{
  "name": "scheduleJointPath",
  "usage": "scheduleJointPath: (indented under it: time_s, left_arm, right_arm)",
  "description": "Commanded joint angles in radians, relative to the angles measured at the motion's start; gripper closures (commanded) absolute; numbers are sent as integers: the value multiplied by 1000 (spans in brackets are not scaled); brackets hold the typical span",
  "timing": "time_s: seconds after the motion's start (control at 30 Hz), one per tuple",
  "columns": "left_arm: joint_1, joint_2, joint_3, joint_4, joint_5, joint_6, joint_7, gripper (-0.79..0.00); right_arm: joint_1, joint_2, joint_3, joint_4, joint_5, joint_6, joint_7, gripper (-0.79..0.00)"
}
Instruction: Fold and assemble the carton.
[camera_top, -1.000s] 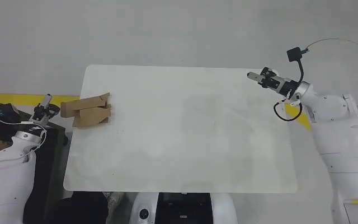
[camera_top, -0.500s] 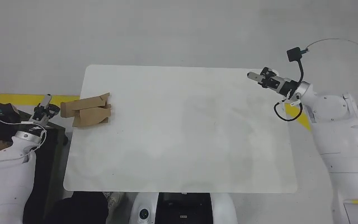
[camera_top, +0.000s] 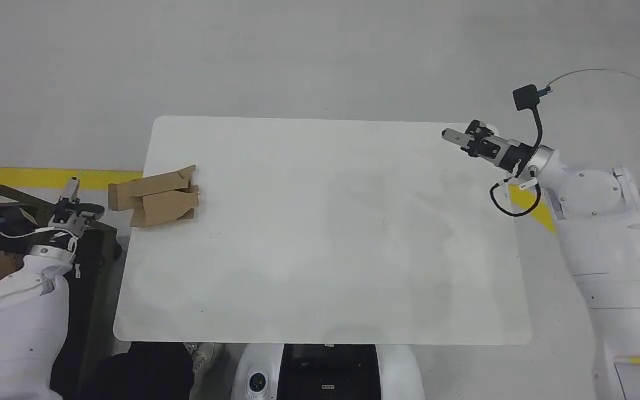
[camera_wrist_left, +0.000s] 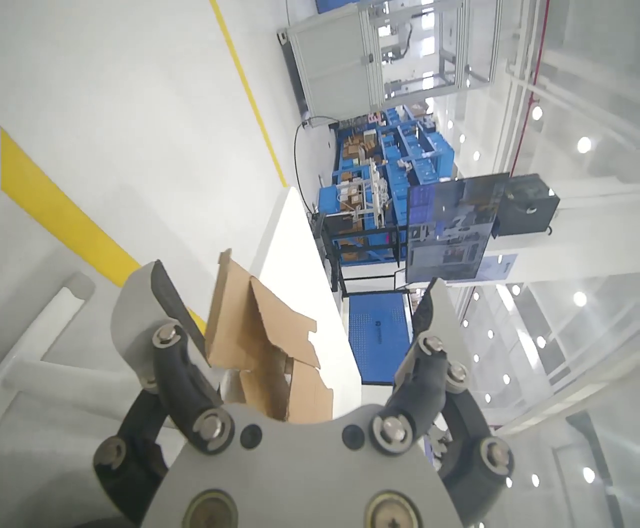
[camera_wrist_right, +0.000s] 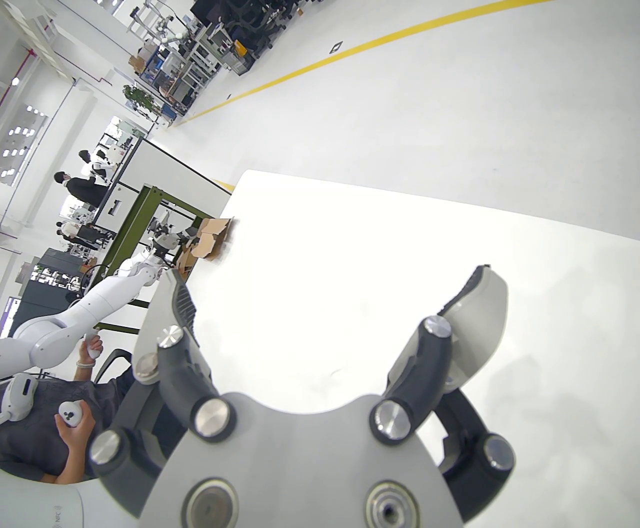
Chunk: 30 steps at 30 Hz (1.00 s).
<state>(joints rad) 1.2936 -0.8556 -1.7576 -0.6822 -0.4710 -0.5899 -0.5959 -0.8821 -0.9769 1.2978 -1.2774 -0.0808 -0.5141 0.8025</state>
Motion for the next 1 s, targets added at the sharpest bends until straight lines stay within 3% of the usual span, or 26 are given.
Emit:
scheduleJointPath:
  time_s: [0.0, 0.5, 0.53, 0.63, 0.73, 0.8, 0.97]
  left_arm:
    - [-20, -4, 12, 49, 17, -4, 4, -785]
    - [-149, -49, 121, 233, 97, -73, -28, -785]
    - [-154, -50, 123, 239, 97, -78, -33, -745]
    - [-168, -53, 125, 254, 97, -88, -46, -357]
    - [-180, -54, 124, 265, 91, -90, -57, -188]
    - [-187, -54, 122, 271, 88, -90, -66, 0]
    - [-204, -55, 117, 281, 70, -78, -90, 0]
  right_arm:
    - [0, 0, 0, 0, 0, 0, 0, -785]
    - [0, 0, 0, 0, 0, 0, 0, -785]
    - [0, 0, 0, 0, 0, 0, 0, -785]
    - [0, 0, 0, 0, 0, 0, 0, -785]
    - [0, 0, 0, 0, 0, 0, 0, -785]
    - [0, 0, 0, 0, 0, 0, 0, -785]
    - [0, 0, 0, 0, 0, 0, 0, -785]
